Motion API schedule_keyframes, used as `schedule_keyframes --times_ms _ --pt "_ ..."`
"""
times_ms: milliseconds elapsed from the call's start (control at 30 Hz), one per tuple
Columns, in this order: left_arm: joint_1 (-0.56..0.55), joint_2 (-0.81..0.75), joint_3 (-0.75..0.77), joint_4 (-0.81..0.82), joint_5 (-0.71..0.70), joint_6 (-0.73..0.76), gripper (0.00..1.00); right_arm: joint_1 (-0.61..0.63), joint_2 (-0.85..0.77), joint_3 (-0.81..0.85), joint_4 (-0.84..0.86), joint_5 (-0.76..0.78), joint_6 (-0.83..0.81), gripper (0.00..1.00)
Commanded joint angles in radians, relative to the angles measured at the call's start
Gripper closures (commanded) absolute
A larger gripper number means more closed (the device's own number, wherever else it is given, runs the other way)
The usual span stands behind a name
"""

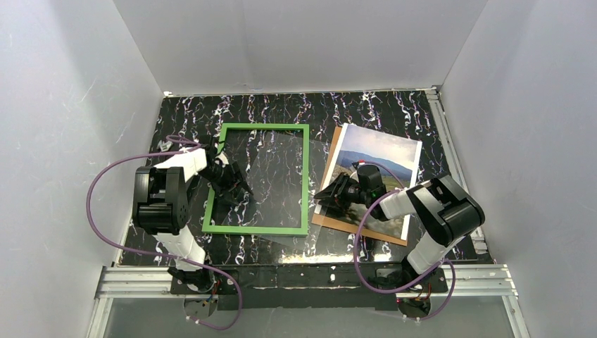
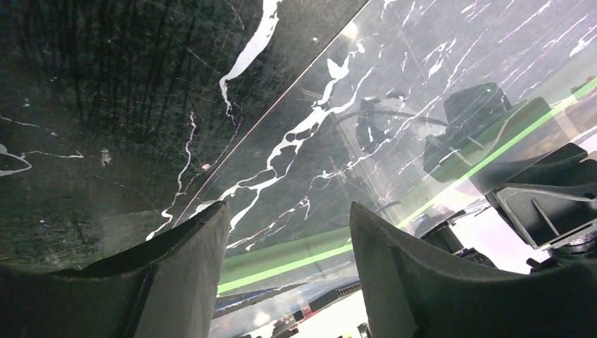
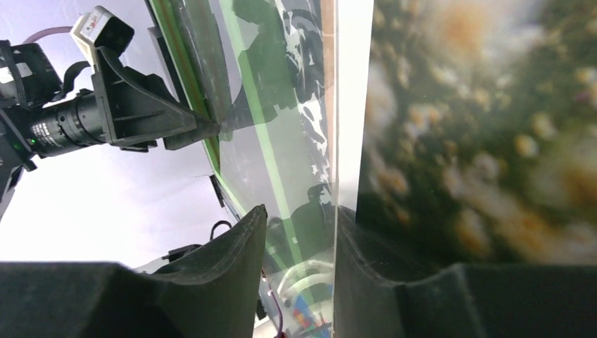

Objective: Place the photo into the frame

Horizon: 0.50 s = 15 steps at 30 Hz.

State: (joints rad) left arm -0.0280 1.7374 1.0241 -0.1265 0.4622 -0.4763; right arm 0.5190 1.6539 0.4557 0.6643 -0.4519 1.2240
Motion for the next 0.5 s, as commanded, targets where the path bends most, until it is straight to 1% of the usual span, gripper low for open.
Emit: schedule_keyframes --times_ms 0,67,167,267,400,433,467 --pt "0.007 -0.004 0.0 -0.102 0.03 0.0 0.39 0.01 -0.022 -0.023 0.134 0.002 0.016 0.6" --pt "0.007 -0.011 -0.001 -0.105 0.033 0.002 0.39 0.01 -0.032 -0.024 0.126 0.005 0.012 0.7" --pt "0.007 -0.038 -0.003 -0.108 0.043 0.002 0.38 0.01 -0.043 -0.022 0.119 0.003 0.008 0.88" --pt "0.007 -0.092 -0.002 -0.118 0.064 0.01 0.36 0.01 -0.071 -0.013 0.072 0.002 -0.017 0.99" --pt "0.007 -0.204 -0.009 -0.16 0.077 0.033 0.32 0.01 -0.194 0.012 -0.083 0.015 -0.076 0.99" --pt "0.007 -0.25 -0.018 -0.17 0.078 0.04 0.32 0.009 -0.232 0.028 -0.144 0.022 -0.099 0.99" --pt "0.007 -0.287 -0.031 -0.181 0.076 0.043 0.31 0.01 -0.278 0.051 -0.258 0.034 -0.126 0.99"
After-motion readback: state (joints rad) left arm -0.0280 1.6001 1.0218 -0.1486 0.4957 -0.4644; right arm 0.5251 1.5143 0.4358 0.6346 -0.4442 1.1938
